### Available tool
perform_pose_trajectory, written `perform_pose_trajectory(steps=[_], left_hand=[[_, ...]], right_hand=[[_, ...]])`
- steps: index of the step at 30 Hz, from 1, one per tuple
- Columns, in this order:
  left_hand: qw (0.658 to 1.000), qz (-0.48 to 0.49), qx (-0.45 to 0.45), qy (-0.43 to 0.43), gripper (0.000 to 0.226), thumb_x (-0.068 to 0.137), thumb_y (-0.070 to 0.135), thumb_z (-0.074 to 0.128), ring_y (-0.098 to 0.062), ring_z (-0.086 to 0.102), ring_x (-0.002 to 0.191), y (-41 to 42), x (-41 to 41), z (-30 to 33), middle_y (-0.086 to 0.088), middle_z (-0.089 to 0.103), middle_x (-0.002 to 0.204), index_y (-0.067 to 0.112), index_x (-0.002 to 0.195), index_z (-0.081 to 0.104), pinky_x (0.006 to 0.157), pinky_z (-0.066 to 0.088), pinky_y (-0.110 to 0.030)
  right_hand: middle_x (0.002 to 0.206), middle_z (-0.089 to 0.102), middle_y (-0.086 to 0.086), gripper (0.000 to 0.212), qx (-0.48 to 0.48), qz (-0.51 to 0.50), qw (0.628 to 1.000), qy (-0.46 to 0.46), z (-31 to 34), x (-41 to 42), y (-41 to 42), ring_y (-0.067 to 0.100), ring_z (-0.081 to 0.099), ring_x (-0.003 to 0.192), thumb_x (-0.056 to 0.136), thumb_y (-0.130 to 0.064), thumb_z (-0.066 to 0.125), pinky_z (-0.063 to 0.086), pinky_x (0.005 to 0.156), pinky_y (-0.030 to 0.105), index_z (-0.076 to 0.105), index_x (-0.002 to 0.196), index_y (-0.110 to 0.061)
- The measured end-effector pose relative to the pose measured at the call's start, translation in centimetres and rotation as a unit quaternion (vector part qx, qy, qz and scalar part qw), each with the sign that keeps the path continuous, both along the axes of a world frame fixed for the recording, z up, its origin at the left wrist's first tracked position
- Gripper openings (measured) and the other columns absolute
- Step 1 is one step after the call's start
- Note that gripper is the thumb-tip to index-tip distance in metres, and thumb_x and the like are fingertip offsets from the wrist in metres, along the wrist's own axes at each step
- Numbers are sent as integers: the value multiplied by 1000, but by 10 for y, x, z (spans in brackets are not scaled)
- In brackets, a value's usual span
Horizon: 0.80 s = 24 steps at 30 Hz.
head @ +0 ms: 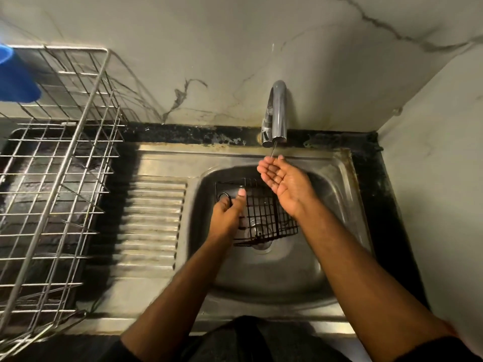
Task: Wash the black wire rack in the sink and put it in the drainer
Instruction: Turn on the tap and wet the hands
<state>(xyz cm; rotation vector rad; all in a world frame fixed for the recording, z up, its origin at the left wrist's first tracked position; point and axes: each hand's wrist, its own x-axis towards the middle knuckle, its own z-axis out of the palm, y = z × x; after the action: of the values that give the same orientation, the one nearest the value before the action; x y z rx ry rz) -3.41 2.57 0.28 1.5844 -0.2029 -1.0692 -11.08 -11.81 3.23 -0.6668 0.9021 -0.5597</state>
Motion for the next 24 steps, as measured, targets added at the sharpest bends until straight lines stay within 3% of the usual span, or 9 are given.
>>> perform_pose_trajectory(steps=[3,6,9,11,14,17,19,21,24], left_hand=[[1000,24,-4,3,34,102,46,55,-6,49,47,-2,4,21,3,52,65,14,90,52,38,36,-15],[998,51,-1,37,34,105,46,48,-7,49,45,1,-1,40,4,54,65,19,86,56,37,30,-16],[997,56,-23,46,39,107,47,42,-9,49,45,4,-14,55,3,54,62,20,84,59,39,29,-18],[997,57,-42,22,40,107,47,41,-10,49,46,7,-22,68,4,54,61,20,83,59,40,29,-19],[995,74,-58,-15,41,108,45,41,-13,47,49,14,-28,82,0,53,64,13,89,60,37,33,-17],[993,108,-40,-23,42,107,45,44,-12,45,52,23,-29,86,-2,53,71,6,111,60,35,35,-18],[992,120,-28,-30,41,106,46,45,-9,44,49,30,-32,82,1,50,65,7,109,59,36,36,-20],[992,116,-24,-39,42,105,49,45,-8,42,47,38,-38,78,4,50,62,9,106,58,39,36,-22],[992,104,5,-76,47,102,57,46,-9,42,50,45,-49,77,4,52,64,12,98,59,44,38,-28]], right_hand=[[106,75,10,29,-170,74,979,87,23,-12,9,21,72,99,105,-25,46,57,88,31,70,110,-8],[96,76,0,20,-333,114,913,206,28,-32,19,16,73,91,102,-22,54,59,84,31,73,104,-17],[93,76,-2,14,-348,80,904,235,31,-51,27,10,72,83,98,-17,61,58,73,27,72,106,-18],[86,76,-1,12,-328,44,911,245,36,-62,33,10,70,67,97,-17,63,54,60,25,71,106,-17],[66,70,1,20,-304,2,918,256,38,-76,41,11,54,47,99,-36,59,42,42,24,70,99,-19],[55,57,-4,41,-300,-47,908,288,41,-87,53,11,51,50,99,-55,46,42,49,27,71,89,-25],[58,56,-3,50,-298,-76,903,301,42,-94,60,14,55,58,99,-60,41,45,61,30,72,85,-24],[67,63,0,50,-302,-75,902,300,44,-103,65,16,62,71,99,-58,42,44,64,27,72,85,-22],[88,72,4,34,-357,14,872,334,40,-120,70,19,67,88,99,-47,53,50,77,30,73,92,-20]])
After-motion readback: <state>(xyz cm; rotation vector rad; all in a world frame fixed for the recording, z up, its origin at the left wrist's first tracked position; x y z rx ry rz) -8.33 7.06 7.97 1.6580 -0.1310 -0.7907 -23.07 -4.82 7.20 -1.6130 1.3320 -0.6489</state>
